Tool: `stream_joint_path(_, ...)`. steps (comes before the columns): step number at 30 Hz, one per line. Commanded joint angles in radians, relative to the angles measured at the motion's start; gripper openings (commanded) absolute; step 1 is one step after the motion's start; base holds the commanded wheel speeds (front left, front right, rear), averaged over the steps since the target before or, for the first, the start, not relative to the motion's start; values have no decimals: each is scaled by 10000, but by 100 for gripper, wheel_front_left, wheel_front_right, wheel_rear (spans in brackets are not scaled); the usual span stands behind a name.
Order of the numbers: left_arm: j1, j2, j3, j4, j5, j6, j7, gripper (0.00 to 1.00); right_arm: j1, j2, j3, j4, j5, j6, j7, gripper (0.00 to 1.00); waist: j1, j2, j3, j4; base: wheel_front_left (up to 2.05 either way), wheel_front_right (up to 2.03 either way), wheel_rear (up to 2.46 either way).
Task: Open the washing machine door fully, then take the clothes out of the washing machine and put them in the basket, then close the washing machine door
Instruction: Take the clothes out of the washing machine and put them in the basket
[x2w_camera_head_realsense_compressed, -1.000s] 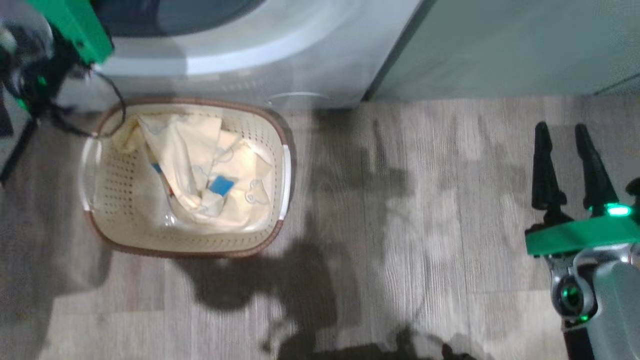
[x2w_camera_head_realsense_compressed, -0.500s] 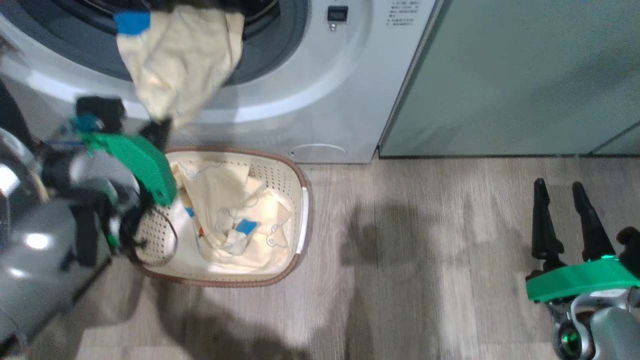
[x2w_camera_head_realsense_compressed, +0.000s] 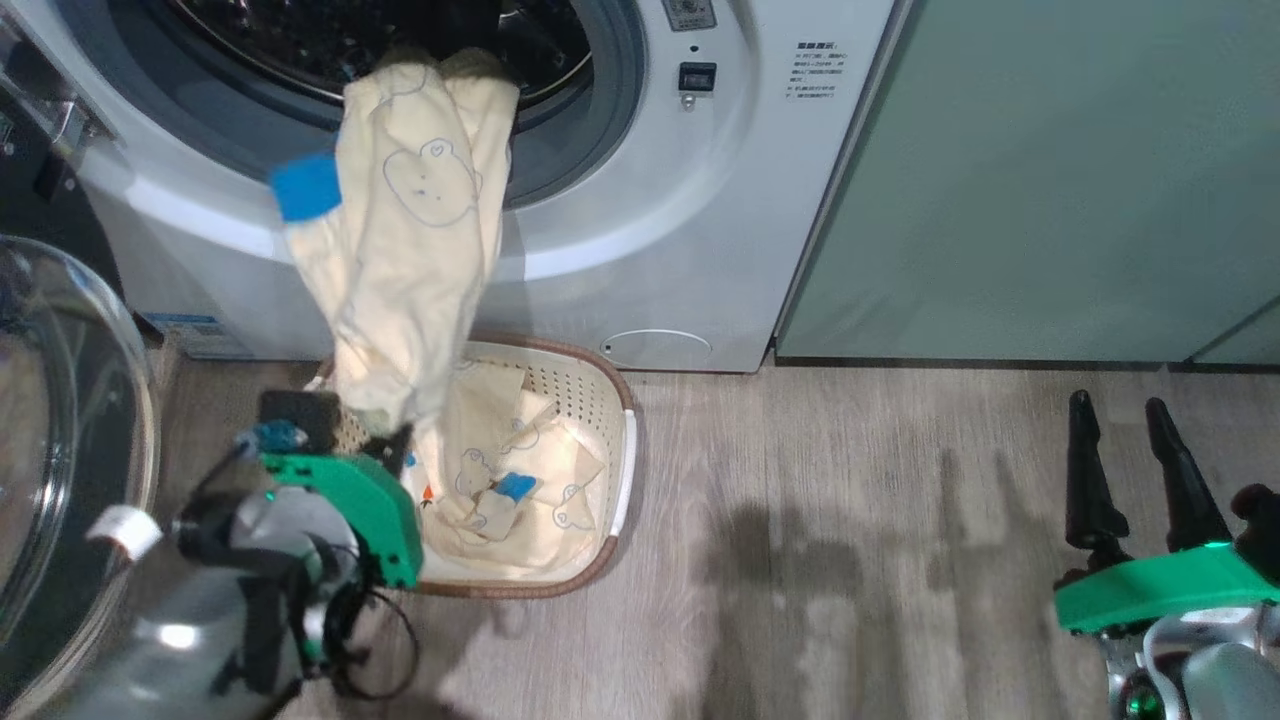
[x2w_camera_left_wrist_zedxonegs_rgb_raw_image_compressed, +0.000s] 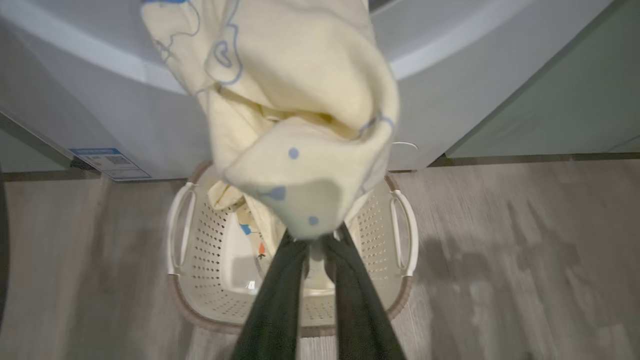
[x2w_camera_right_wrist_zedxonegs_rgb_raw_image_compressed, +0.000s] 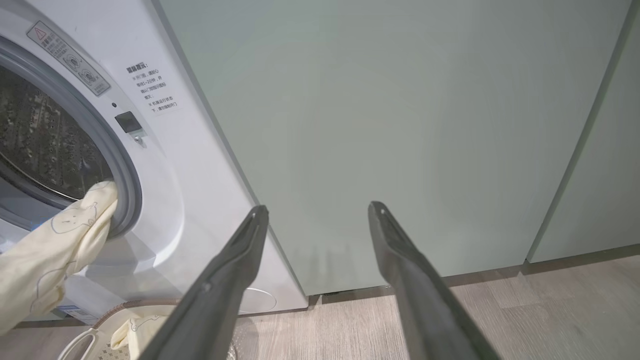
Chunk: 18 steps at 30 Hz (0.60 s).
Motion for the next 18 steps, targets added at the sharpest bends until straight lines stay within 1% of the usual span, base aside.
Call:
stream_joint_path(1,-62,90,512,87,32,-161,-103,0,-13,-168,215,-335,-72,0,-94,100,1,-1,21,-3,0,0,0)
stream_joint_path(4,165,-340,566,815,171,-458,-104,0,-42,-195,249,-359,-66,0,-94,100,1,-1,117,-49,0,0,0)
stream_joint_path(6,205,-580,430,1500,302,-676,-105,0,-109,-212,294,-365,-62,0,-94,100,1,-1,234,-104,0,0,0)
stream_joint_path(16,-369,-1995,246,4807,158,-2376,19,0,-493,-225,362,-375,-44,0,-94,100,1,-1,891,-444,0,0,0)
stream_joint_path(17,-369,-1995,246,4807,158,-2376,19,0,-493,-225,362,-375,-44,0,-94,100,1,-1,891,-444,0,0,0)
stream_joint_path(18,-469,-2098,249,5080,153,-2502,15,0,-541,-222,382,-385,-40,0,-94,100,1,-1,965,-492,0,0,0)
